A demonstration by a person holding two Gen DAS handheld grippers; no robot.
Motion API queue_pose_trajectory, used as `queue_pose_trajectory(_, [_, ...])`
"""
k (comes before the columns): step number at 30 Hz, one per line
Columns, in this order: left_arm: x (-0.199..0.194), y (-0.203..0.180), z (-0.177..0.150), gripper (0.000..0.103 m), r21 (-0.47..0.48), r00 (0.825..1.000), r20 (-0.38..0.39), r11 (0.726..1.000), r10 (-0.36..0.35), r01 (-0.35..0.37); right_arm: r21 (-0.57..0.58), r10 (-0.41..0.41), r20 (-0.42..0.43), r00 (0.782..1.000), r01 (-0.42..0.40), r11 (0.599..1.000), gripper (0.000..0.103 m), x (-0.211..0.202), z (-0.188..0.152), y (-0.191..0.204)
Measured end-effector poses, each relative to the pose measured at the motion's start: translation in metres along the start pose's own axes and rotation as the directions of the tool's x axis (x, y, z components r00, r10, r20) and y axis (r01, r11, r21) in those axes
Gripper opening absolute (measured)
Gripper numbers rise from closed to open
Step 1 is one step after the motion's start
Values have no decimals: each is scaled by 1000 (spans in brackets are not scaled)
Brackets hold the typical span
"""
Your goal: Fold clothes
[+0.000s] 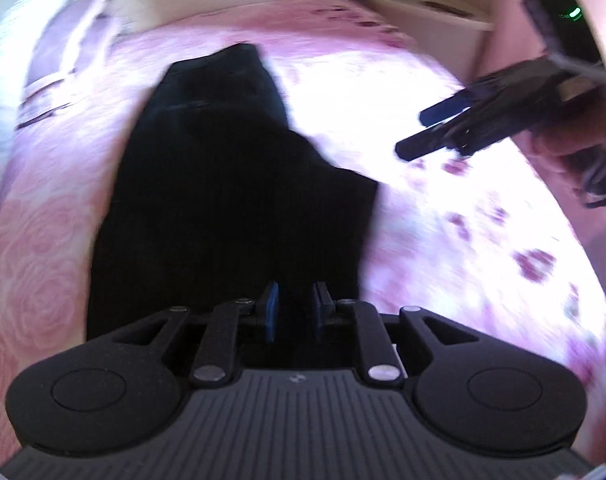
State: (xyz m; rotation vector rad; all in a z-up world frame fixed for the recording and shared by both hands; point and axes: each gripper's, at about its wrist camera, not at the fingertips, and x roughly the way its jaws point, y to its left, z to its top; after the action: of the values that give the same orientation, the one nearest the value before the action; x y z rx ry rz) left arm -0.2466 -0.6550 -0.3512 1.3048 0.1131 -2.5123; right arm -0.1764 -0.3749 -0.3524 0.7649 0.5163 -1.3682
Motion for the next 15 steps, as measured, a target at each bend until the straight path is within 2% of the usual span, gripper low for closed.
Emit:
queue_pose_trajectory(3, [30, 9, 10, 14, -50, 999, -30, 998, 30, -31, 95, 77, 19, 997, -79, 992, 75, 22, 32, -18])
queue_pose_trajectory(5, [55, 5, 9, 14, -10, 994, -97, 999, 41, -42, 138, 96, 21, 995, -98, 986, 74, 52, 55, -27])
queue_pose_trajectory(6, [67, 1, 7, 14, 25, 989, -136, 999, 51, -48, 156, 103, 21, 994, -105, 982, 66, 67, 66, -31])
queue_pose_trajectory(7, [72, -4, 3, 14, 66, 987, -143, 996, 68, -59, 145, 87, 16, 996, -88, 985, 52, 83, 78, -35])
queue_pose_trajectory(8, [72, -9, 1, 13, 97, 988, -127, 992, 88, -76, 105, 52, 7, 999, -52, 993, 49, 95, 89, -37])
queue_pose_trajectory(11, [69, -11, 5, 13, 94, 984, -140, 991, 106, -94, -18, -59, -24, 998, 58, 998, 47, 137, 119, -51])
queue_pose_trajectory(13, [65, -10, 11, 14, 89, 983, -146, 991, 115, -103, -22, -94, -4, 996, 94, 995, 47, 152, 138, -71])
queue_pose_trajectory(15, [55, -10, 21, 14, 73, 989, -89, 991, 120, -113, -3, -100, 30, 994, 101, 995, 47, 147, 154, -85])
